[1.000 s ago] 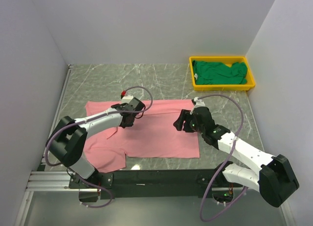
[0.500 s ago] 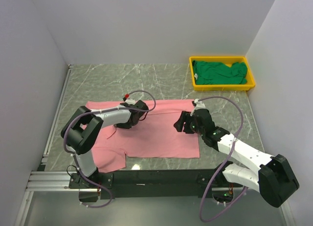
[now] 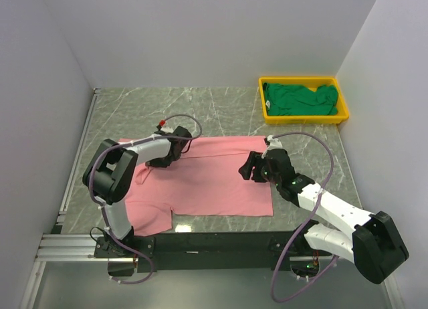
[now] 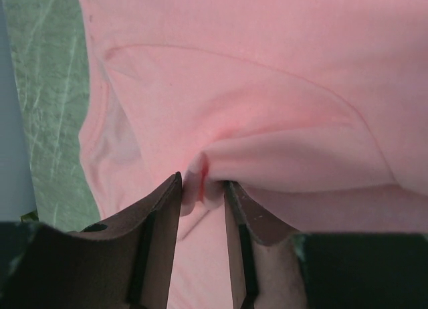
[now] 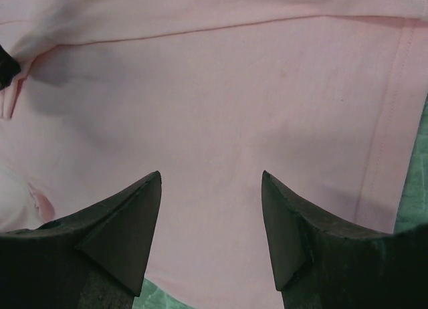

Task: Fold and stack the t-shirts
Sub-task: Fold the tshirt

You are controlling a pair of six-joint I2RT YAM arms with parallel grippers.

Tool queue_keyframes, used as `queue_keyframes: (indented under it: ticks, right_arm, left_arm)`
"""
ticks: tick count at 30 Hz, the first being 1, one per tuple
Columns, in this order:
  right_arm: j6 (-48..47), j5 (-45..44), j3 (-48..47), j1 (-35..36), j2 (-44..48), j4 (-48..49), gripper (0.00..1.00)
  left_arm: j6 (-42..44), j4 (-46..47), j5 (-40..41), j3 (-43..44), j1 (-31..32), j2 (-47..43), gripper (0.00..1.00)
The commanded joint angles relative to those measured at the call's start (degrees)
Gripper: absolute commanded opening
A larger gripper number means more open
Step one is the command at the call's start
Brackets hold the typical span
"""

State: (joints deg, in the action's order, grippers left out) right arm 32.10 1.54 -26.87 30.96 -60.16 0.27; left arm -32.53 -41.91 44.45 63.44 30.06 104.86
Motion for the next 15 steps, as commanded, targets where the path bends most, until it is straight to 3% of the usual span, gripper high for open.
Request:
queue_keyframes:
  ticks: [1, 15]
  right_arm:
    - [-0.3, -0.4, 0.4, -0.4, 0.0, 2.5, 0.68]
    - [0.0, -0.2, 0.3, -0.5, -0.6, 2.5, 0.67]
  left_arm:
    - [4.4, 2.6, 0.6, 2.1, -1.9, -0.3, 0.38]
    - [8.2, 7.3, -5.0, 5.4, -11.6, -2.6, 0.42]
